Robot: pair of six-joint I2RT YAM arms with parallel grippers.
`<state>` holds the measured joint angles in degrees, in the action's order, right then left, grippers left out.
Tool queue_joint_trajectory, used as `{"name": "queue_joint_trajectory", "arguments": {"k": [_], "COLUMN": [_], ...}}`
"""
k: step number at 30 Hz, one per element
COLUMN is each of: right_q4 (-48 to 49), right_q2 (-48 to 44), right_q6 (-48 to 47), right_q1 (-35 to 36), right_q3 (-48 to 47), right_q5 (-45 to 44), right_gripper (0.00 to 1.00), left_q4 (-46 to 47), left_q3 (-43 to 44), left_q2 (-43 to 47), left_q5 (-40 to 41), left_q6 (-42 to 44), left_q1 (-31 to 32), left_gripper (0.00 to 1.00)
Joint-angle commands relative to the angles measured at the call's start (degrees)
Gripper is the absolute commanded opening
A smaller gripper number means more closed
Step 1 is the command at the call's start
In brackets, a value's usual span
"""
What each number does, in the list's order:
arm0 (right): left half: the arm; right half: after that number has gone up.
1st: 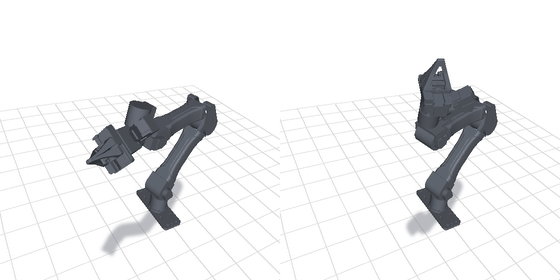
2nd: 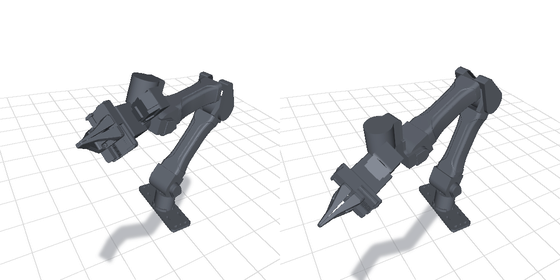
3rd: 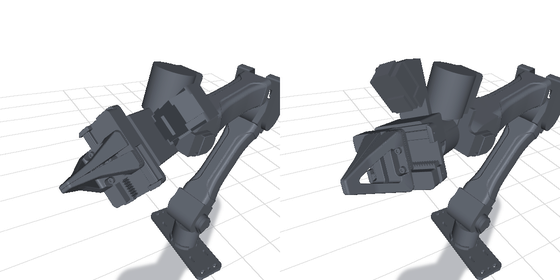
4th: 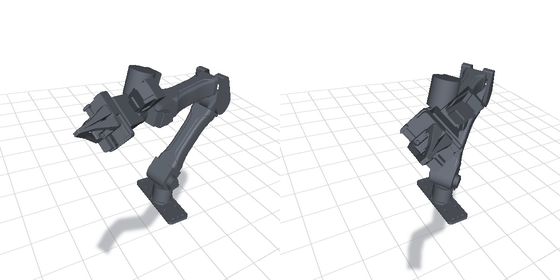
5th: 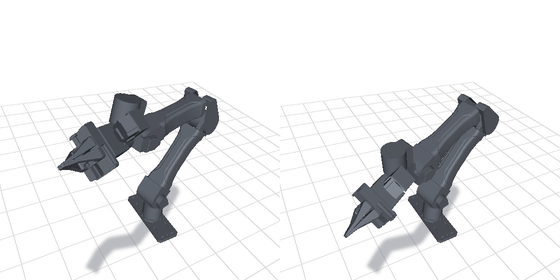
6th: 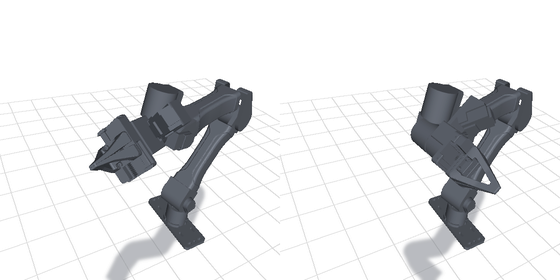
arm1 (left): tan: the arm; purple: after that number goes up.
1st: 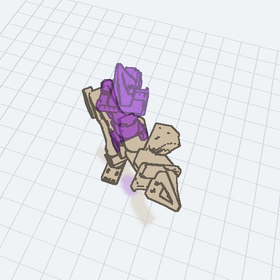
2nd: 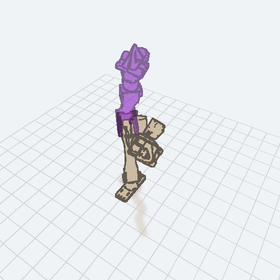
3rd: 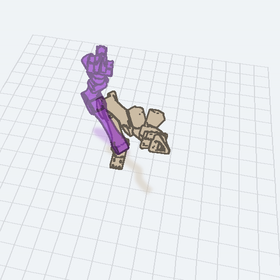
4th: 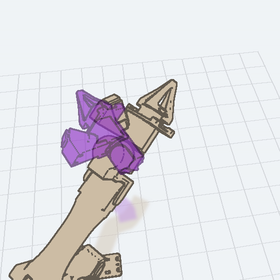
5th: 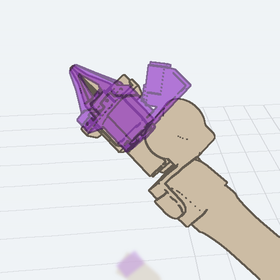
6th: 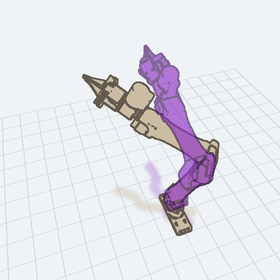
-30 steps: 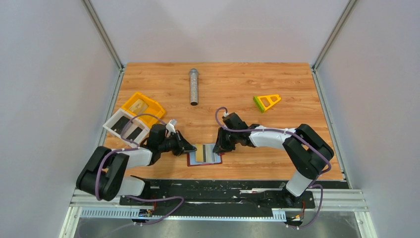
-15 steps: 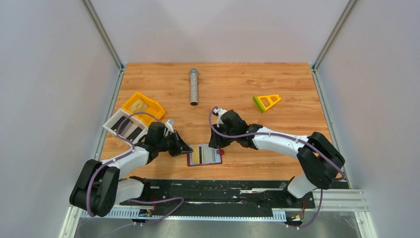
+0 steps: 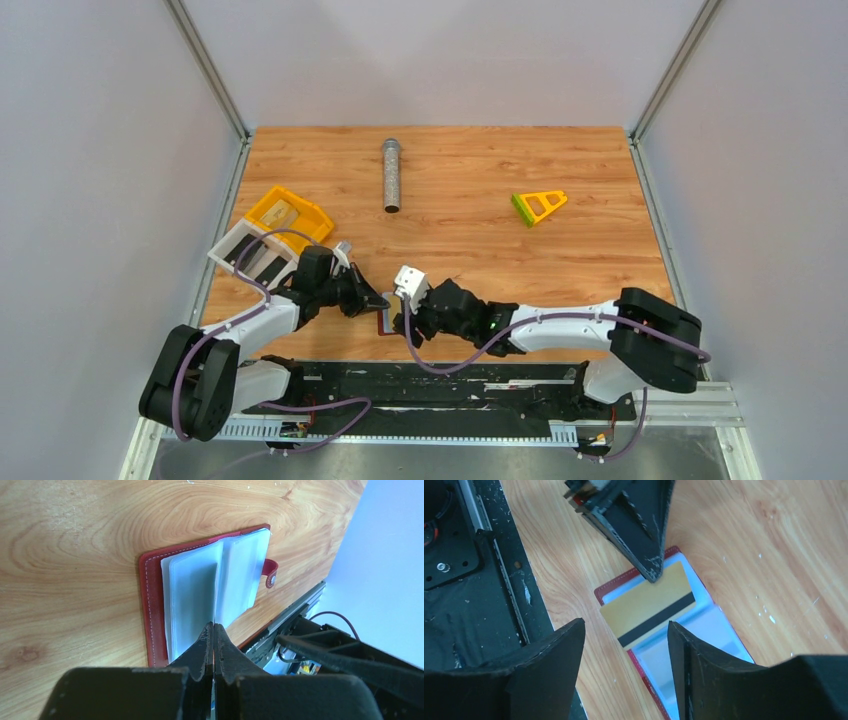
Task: Take the credit cards out of the card holder
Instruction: Remove the credit card from the card holder.
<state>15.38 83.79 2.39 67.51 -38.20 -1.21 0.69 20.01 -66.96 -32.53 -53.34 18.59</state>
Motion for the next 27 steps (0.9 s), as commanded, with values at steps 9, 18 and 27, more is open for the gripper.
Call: {"name": "queue_joint_trajectory", "arguments": {"k": [9, 18, 27], "right_q4": [10.52, 11.86, 8.84], "right_q2": [12.31, 15.98, 12.87], "right_q6": [-8.58, -9.33, -6.79], "right_q1": [8.7, 10.78, 10.98], "right_q3": [-3.67, -4.88, -4.34], "right_q5": [-16.5, -25.62, -25.61], "right_gripper": [0.68, 0.43, 0.11], "left_q4": [-0.16, -0.42, -3.66], "left_q3": [1.57, 1.36, 1.91], "left_q2": [1.0, 0.94, 4.32], "left_q5": [-0.53, -0.27, 1.02], "left_q6": [-2.01, -2.61, -3.32], "left_q1": [-0.31, -0.26, -0.31], "left_gripper": [0.0, 0.0, 0.0]}}
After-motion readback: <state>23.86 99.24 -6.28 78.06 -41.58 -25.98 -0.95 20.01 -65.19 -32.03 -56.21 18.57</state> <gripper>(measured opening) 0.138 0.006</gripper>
